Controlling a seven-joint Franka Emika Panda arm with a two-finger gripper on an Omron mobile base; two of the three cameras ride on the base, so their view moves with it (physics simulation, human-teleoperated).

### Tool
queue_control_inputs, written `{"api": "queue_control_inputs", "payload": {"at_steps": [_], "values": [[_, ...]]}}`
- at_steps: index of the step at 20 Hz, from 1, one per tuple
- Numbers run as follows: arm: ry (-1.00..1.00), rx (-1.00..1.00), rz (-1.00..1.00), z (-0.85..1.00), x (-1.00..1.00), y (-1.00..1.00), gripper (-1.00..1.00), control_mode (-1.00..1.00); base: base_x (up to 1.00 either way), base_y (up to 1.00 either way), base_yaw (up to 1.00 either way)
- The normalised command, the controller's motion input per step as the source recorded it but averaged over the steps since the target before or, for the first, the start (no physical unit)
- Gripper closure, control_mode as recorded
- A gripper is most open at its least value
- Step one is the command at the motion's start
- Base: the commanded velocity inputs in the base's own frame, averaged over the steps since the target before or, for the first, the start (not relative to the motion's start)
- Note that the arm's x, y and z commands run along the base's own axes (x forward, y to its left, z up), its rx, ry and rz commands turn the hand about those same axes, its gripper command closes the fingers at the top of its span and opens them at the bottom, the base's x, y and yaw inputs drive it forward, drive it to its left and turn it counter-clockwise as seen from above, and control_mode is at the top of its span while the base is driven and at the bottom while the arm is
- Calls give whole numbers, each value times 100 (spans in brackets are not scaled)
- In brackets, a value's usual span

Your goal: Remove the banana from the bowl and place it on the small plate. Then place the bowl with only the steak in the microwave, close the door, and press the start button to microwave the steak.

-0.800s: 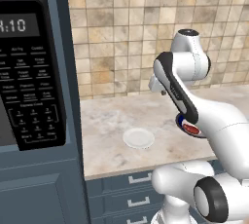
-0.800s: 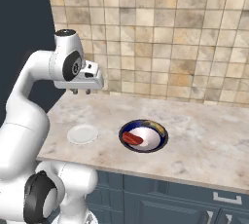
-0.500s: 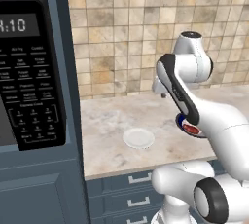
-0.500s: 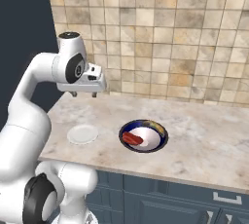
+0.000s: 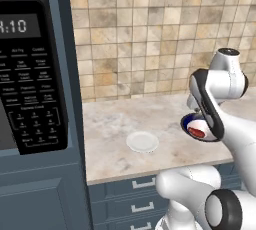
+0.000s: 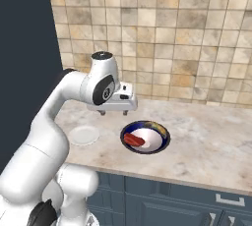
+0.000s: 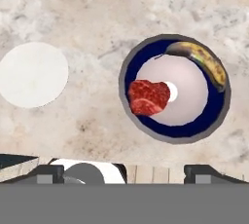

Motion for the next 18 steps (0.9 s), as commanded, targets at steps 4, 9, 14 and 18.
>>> {"api": "queue_control_inputs", "payload": {"at_steps": [4, 9, 14, 18], "values": [[9, -16, 0, -24, 5, -100, -100, -100, 0, 0, 0], [12, -4, 0, -35, 18, -75, -100, -100, 0, 0, 0], [2, 0, 11, -20, 37, -41, -100, -100, 0, 0, 0], [0, 0, 19, -41, 28, -2, -100, -100, 0, 0, 0]]}}
